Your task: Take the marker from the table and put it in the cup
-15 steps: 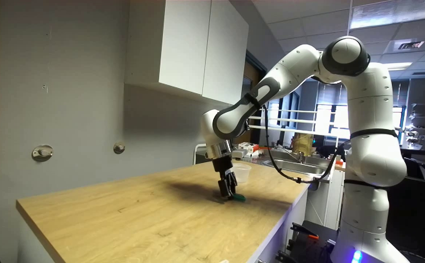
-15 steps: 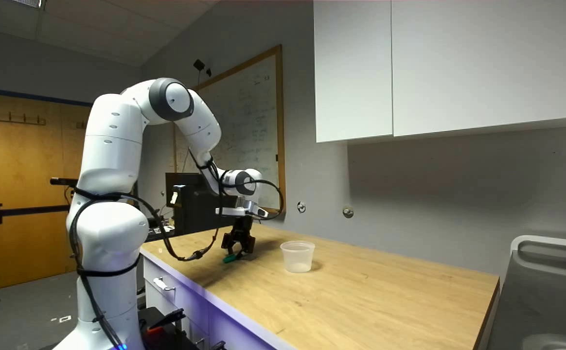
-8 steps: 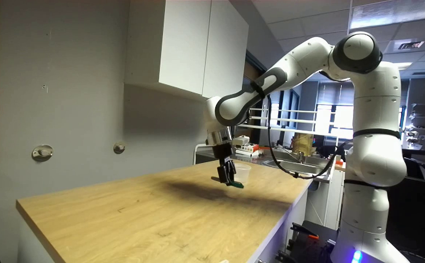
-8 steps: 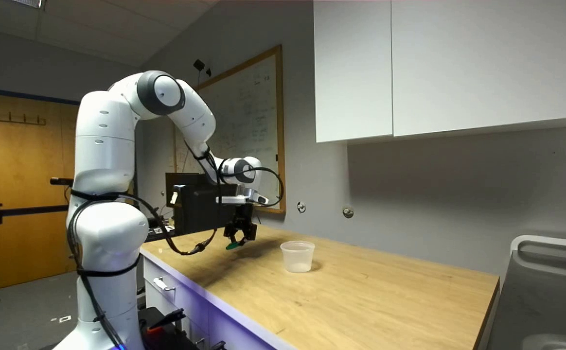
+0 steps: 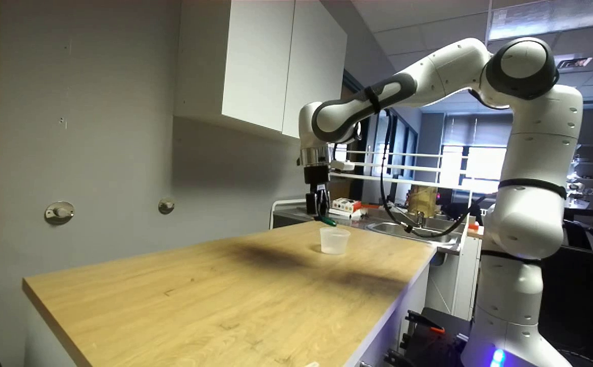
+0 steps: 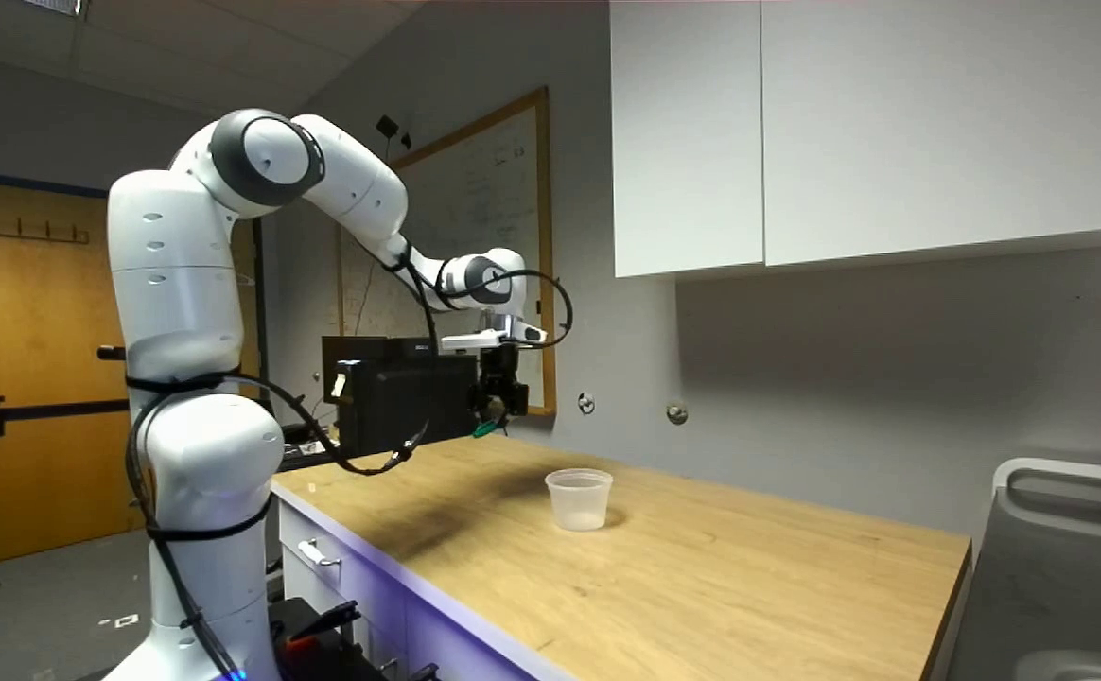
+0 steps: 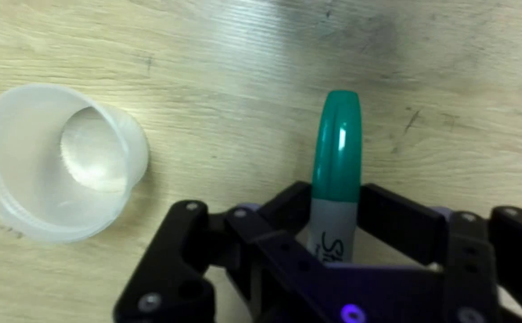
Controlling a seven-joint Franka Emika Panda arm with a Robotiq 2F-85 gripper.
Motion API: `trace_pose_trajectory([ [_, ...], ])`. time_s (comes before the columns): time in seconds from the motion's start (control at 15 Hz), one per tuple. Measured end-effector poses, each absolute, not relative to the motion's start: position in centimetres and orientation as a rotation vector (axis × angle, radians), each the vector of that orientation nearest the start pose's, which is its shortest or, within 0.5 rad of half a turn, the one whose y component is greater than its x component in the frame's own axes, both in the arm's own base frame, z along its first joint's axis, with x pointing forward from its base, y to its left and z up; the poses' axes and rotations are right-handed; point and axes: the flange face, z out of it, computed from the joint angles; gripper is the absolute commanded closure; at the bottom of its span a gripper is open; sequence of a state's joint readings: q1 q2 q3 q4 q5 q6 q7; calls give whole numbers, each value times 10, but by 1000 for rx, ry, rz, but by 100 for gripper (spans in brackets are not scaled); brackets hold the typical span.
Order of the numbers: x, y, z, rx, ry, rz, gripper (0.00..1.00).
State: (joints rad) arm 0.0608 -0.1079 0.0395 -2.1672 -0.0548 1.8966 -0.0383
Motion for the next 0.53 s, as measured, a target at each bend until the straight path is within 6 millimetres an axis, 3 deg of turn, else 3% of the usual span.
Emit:
trace_pose_trajectory([
  [0.27, 509, -21, 457, -3185, -162, 167, 90],
  [0.53, 522, -70, 467, -3188, -85, 118, 90],
])
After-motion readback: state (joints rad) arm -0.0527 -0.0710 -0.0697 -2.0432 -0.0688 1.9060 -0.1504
